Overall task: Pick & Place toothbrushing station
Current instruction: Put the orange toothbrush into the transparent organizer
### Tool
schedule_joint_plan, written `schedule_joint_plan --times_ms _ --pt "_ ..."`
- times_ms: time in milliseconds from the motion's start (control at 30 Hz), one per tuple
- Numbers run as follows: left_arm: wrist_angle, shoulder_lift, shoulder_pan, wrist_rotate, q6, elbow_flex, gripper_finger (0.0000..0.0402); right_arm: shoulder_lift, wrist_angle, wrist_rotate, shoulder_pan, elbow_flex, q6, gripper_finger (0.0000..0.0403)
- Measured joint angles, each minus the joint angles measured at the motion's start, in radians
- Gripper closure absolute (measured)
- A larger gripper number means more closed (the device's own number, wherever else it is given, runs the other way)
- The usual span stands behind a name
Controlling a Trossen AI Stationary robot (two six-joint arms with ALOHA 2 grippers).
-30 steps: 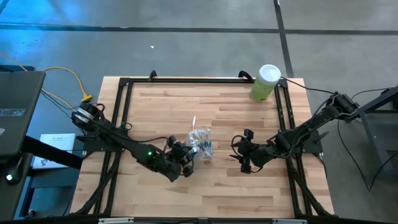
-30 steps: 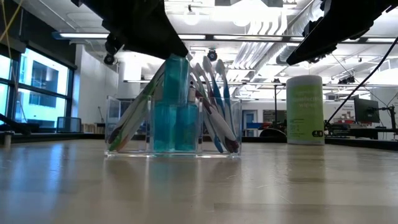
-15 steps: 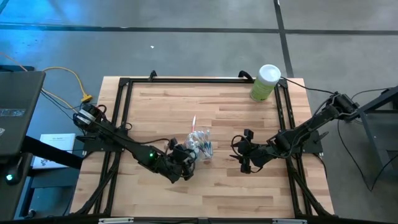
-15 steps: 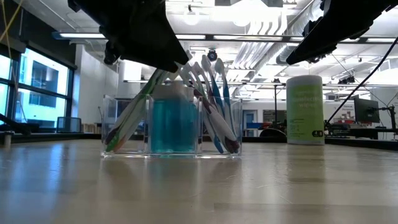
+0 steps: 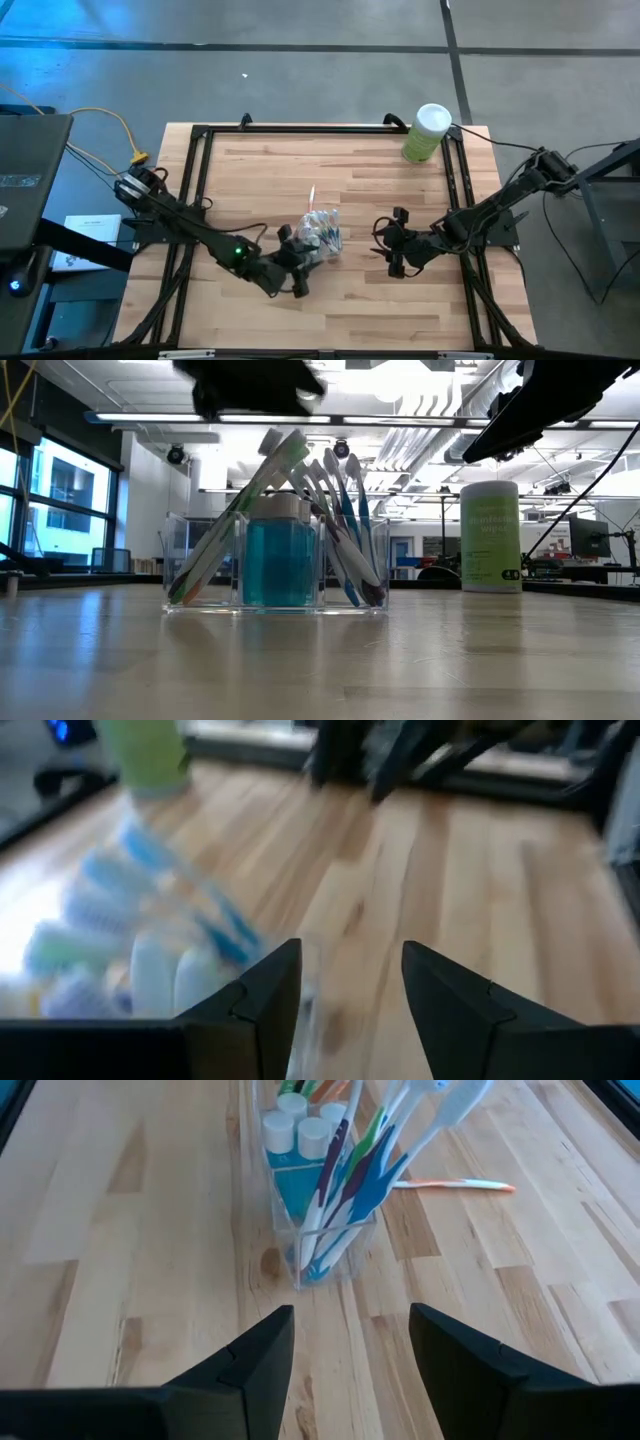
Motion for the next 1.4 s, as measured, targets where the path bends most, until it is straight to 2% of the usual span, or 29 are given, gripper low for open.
schedule_joint_plan --times_ms 167,400,533,633,700,867,967,1167,1400 --pt "0.041 -0.081 -0.027 -0.032 0.103 0.0 0.0232 -0.019 -0.035 0.002 0.0 -0.001 -0.001 0.0212" --pt "-0.102 -0.258 -0.036 -0.109 0.105 0.0 0.0231 -0.047 -0.052 0.034 -0.015 -0.001 -0.001 0.0212" --pt "-0.195 -0.373 0.006 -0.184 0.104 0.0 0.0231 -0.047 -0.051 0.035 -0.048 -0.001 0.01 0.0212" --pt "-0.255 -0.449 0.073 -0.178 0.07 0.0 0.0231 -0.048 -0.037 0.035 -0.079 0.0 0.035 0.0212" --pt "-0.299 -0.487 0.126 -0.155 0.021 0.0 0.0231 -0.047 -0.034 0.034 -0.101 0.0 0.054 0.0212" --pt "-0.404 -0.515 0.28 -0.009 -0.098 0.0 0.0231 -0.047 -0.01 0.026 -0.148 0.0 0.101 0.0212" --pt "-0.471 -0.495 0.376 0.047 -0.172 0.0 0.0231 -0.047 0.006 0.025 -0.177 0.0 0.112 0.0212" --pt "-0.629 -0.412 0.515 0.083 -0.27 0.0 0.0231 -0.047 0.043 0.022 -0.233 0.0 0.097 0.0212" --pt "-0.605 -0.3 0.654 0.441 -0.296 0.0 0.0231 -0.047 0.045 -0.005 -0.285 0.0 0.02 0.0212"
